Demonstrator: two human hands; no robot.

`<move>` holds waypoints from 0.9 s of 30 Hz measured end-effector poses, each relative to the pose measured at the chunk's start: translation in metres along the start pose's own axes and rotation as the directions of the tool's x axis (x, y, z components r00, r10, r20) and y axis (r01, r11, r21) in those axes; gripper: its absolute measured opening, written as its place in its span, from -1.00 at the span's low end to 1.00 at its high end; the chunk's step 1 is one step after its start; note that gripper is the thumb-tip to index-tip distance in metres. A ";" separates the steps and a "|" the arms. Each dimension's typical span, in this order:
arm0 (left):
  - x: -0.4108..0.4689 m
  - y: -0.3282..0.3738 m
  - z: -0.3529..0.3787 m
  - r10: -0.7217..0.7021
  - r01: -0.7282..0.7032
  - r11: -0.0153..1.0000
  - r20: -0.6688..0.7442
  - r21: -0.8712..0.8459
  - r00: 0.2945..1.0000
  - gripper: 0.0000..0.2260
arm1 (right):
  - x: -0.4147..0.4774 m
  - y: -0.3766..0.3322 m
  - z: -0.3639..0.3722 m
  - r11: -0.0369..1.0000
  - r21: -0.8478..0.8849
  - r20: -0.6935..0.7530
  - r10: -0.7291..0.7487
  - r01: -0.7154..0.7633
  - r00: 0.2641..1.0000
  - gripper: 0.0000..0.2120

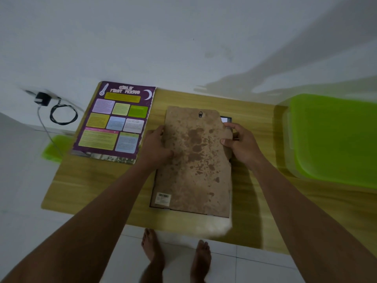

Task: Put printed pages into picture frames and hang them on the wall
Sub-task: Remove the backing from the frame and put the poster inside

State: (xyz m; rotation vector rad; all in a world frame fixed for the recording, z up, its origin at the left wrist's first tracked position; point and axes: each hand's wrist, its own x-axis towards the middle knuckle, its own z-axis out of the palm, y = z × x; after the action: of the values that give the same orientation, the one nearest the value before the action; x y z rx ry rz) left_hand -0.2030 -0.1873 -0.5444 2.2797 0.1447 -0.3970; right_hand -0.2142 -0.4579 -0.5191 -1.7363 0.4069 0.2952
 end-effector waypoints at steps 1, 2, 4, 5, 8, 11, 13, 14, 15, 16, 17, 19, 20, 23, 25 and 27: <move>-0.001 0.001 -0.001 0.007 -0.007 1.000 -0.013 -0.001 1.000 -0.05 | 0.000 0.000 0.000 0.999 -0.039 0.018 -0.015 0.016 1.000 -0.57; -0.001 0.002 -0.001 0.012 -0.012 1.000 -0.027 -0.014 1.000 -0.08 | 0.001 0.000 0.000 0.998 -0.062 0.028 -0.022 0.024 0.999 -0.58; -0.001 0.005 -0.002 0.008 -0.011 0.998 -0.046 -0.057 0.999 -0.11 | 0.002 -0.001 -0.001 0.996 -0.083 0.037 -0.028 0.031 0.999 -0.58; -0.001 0.007 -0.002 0.007 -0.011 0.998 -0.049 -0.068 0.999 -0.11 | 0.002 -0.001 -0.001 0.995 -0.090 0.039 -0.030 0.034 0.999 -0.58; 0.001 0.010 -0.003 0.022 -0.026 0.997 -0.056 -0.076 0.998 -0.15 | 0.001 -0.001 -0.002 0.995 -0.092 0.052 -0.031 0.036 0.998 -0.57; 0.002 0.012 -0.003 0.019 -0.025 0.996 -0.070 -0.085 0.997 -0.16 | 0.000 -0.001 -0.002 0.985 -0.163 0.057 -0.055 0.064 0.997 -0.57; 0.003 0.013 -0.003 0.026 -0.033 0.996 -0.090 -0.083 0.996 -0.16 | 0.000 -0.001 -0.003 0.981 -0.181 0.054 -0.056 0.064 0.997 -0.56; 0.003 0.014 -0.003 0.040 -0.048 0.996 -0.103 -0.075 0.994 -0.17 | 0.000 -0.001 -0.003 0.982 -0.182 0.052 -0.052 0.060 0.997 -0.55; 0.004 0.016 -0.003 0.058 -0.066 0.996 -0.118 -0.061 0.991 -0.18 | 0.000 -0.002 -0.004 0.982 -0.182 0.048 -0.048 0.056 0.998 -0.54; 0.004 0.017 -0.003 0.077 -0.084 0.995 -0.130 -0.051 0.988 -0.20 | 0.000 -0.002 -0.005 0.981 -0.187 0.043 -0.044 0.052 0.998 -0.53; 0.005 0.018 -0.003 0.087 -0.094 0.994 -0.135 -0.048 0.987 -0.21 | 0.000 -0.002 -0.005 0.978 -0.201 0.037 -0.043 0.050 0.998 -0.52; 0.005 0.021 -0.005 0.080 -0.091 0.992 -0.112 -0.090 0.990 -0.22 | 0.001 -0.001 -0.006 0.972 -0.229 0.036 -0.044 0.051 0.998 -0.51; 0.005 0.022 -0.006 0.069 -0.080 0.988 -0.083 -0.134 0.994 -0.22 | 0.001 -0.001 -0.006 0.971 -0.233 0.041 -0.039 0.048 0.998 -0.51; 0.004 0.023 -0.010 0.062 -0.061 0.978 0.000 -0.200 0.998 -0.20 | 0.001 -0.001 -0.006 0.973 -0.231 0.089 -0.005 0.026 0.996 -0.42; 0.003 0.023 -0.012 0.082 -0.077 0.980 0.022 -0.184 0.996 -0.20 | 0.000 -0.002 -0.005 0.970 -0.241 0.131 0.026 0.007 0.991 -0.33; 0.002 0.022 -0.015 0.087 -0.078 0.981 0.042 -0.178 0.995 -0.21 | -0.003 -0.002 -0.003 0.979 -0.205 0.130 0.034 -0.006 0.991 -0.30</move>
State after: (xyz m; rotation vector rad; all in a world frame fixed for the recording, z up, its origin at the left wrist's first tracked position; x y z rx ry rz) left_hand -0.1921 -0.1913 -0.5199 2.0919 0.0574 -0.3819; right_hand -0.2157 -0.4602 -0.5155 -1.9010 0.3052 0.4790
